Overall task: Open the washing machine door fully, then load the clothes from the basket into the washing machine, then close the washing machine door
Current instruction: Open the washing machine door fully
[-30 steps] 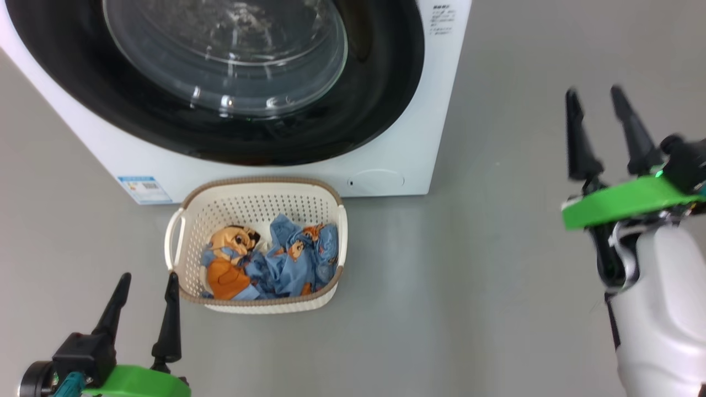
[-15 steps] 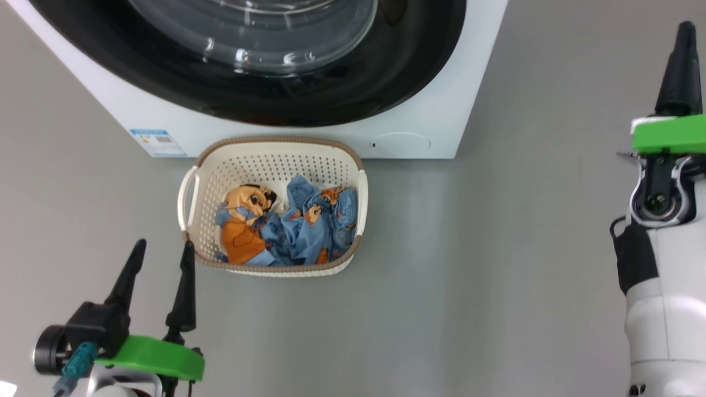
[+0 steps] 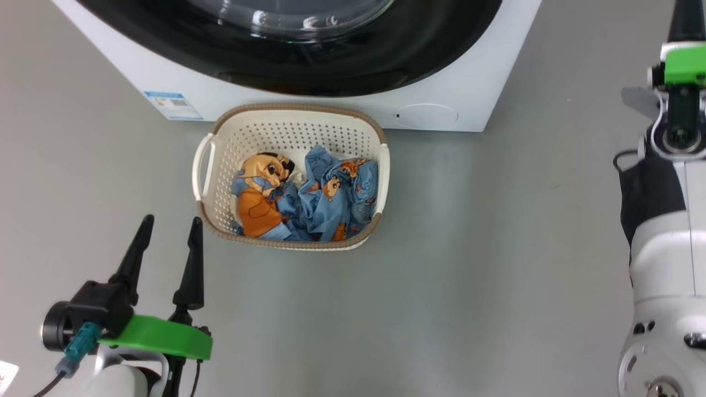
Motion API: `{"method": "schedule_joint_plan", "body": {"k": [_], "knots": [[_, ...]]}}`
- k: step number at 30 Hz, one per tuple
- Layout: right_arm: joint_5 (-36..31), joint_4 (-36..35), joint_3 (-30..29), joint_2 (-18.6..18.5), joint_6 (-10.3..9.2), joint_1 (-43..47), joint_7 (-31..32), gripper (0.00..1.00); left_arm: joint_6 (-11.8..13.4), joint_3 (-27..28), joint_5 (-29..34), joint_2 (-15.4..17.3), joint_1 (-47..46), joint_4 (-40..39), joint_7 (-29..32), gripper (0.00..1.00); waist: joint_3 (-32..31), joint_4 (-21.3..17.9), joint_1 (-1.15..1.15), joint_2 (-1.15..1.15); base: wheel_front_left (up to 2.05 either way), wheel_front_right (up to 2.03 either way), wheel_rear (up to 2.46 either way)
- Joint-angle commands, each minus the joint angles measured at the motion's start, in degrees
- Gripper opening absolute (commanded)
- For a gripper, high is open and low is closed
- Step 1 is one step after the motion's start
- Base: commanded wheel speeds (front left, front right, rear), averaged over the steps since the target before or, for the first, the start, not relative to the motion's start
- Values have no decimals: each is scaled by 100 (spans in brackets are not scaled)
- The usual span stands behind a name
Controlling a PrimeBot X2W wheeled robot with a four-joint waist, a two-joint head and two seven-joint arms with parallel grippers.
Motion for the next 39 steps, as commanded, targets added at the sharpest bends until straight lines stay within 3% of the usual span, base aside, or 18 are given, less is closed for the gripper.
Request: {"method": "schedule_joint_plan", "body": {"k": [1,8,19,28,39], "knots": [[55,-35,95,93,10,-297,157,0,-9,157,-49,99,-118,-135,-36,100,66,66,0,0,0,0,0],[152,433,-58,94,10,-918,733,0,-9,125,-84,89,-160,-109,-36,100,125,132,0,0,0,0,0],[-285,1476,-419,93,10,-2119,2027,0,-9,-38,-216,79,-273,-80,-36,100,313,302,0,0,0,0,0],[-746,1980,-705,68,10,-2596,2476,0,-9,-96,-294,78,-348,-79,-36,100,431,404,0,0,0,0,0],[-1303,2326,-1068,42,10,-2920,2554,0,-9,-170,-450,78,-469,-98,-36,100,662,456,0,0,0,0,0]]}}
